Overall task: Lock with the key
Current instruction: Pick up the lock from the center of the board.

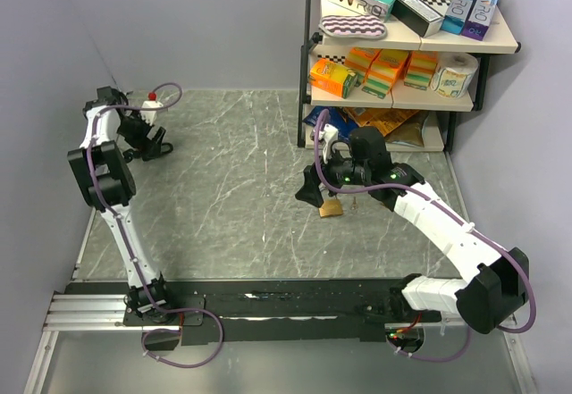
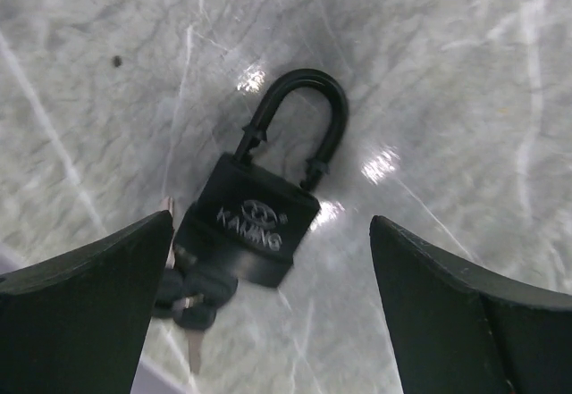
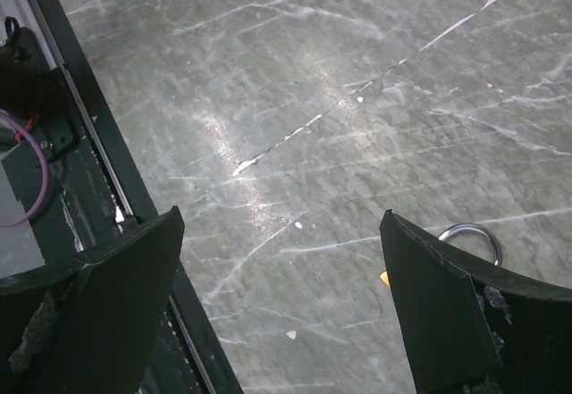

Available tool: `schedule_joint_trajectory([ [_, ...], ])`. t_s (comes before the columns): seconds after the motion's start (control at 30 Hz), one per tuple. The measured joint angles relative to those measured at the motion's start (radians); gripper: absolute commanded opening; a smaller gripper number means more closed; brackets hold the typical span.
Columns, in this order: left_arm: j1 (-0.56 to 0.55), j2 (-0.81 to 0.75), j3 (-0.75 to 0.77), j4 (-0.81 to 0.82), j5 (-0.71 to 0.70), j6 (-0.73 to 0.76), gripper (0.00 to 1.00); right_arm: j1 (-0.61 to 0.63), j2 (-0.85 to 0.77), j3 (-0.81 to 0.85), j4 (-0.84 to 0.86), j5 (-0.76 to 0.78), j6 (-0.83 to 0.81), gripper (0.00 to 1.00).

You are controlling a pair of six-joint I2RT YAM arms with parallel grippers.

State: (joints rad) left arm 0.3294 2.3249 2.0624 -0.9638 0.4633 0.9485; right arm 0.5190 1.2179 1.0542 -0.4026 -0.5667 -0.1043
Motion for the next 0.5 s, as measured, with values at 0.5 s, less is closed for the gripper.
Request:
schedule_joint_trajectory([
  [0.5, 0.006, 0.071, -0.025, 0.104, 0.031, -0.005, 0.76, -0.013, 0.0, -0.013, -0.01, -0.013, 0.009, 0.99],
])
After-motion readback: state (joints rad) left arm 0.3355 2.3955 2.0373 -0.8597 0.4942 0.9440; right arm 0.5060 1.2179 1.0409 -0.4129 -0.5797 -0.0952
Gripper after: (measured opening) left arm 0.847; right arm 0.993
